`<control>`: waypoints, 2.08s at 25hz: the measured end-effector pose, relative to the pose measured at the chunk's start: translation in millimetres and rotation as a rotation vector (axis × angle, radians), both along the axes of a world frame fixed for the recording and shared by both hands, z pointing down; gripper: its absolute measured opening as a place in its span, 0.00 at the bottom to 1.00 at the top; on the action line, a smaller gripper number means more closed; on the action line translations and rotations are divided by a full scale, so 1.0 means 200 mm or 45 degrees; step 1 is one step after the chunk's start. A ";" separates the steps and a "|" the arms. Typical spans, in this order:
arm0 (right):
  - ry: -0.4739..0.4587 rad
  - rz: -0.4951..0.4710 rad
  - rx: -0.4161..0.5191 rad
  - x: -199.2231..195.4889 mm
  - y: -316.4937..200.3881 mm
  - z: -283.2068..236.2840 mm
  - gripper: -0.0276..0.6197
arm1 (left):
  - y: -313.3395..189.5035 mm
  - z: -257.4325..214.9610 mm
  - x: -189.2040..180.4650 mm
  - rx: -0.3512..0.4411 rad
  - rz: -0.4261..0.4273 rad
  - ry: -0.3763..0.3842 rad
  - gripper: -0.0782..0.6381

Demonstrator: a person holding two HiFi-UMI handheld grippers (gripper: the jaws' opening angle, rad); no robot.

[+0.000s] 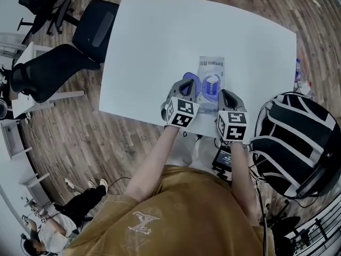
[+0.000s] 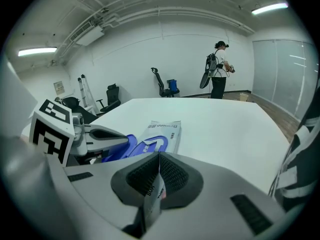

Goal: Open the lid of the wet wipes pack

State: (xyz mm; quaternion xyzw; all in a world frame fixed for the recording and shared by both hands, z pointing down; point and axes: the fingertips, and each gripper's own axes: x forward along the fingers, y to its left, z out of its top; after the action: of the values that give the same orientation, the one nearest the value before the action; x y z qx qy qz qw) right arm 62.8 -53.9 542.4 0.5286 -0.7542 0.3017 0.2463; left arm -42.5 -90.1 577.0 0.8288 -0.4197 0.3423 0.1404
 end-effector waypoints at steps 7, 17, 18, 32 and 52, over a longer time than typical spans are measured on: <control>0.028 0.036 -0.068 0.01 0.03 0.07 0.06 | -0.05 -0.03 0.03 0.061 0.016 -0.027 0.11; 0.016 0.057 -0.002 0.05 0.02 -0.04 0.06 | -0.06 -0.15 0.02 0.153 -0.006 0.041 0.11; 0.012 0.056 0.004 0.05 0.02 -0.05 0.06 | -0.05 -0.16 0.02 0.157 -0.007 0.047 0.11; -0.004 0.050 0.254 0.14 -0.03 -0.38 0.06 | -0.08 -0.56 0.06 0.351 0.005 0.210 0.11; 0.085 0.159 0.841 0.25 0.00 -1.24 0.05 | 0.01 -1.45 -0.01 0.786 -0.084 0.430 0.11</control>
State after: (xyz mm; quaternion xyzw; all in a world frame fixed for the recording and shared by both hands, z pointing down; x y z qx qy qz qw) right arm 111.9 -53.7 294.6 0.6347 -0.7689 0.0381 0.0672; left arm -45.0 -87.8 287.8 0.8632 -0.5006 0.0527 -0.0383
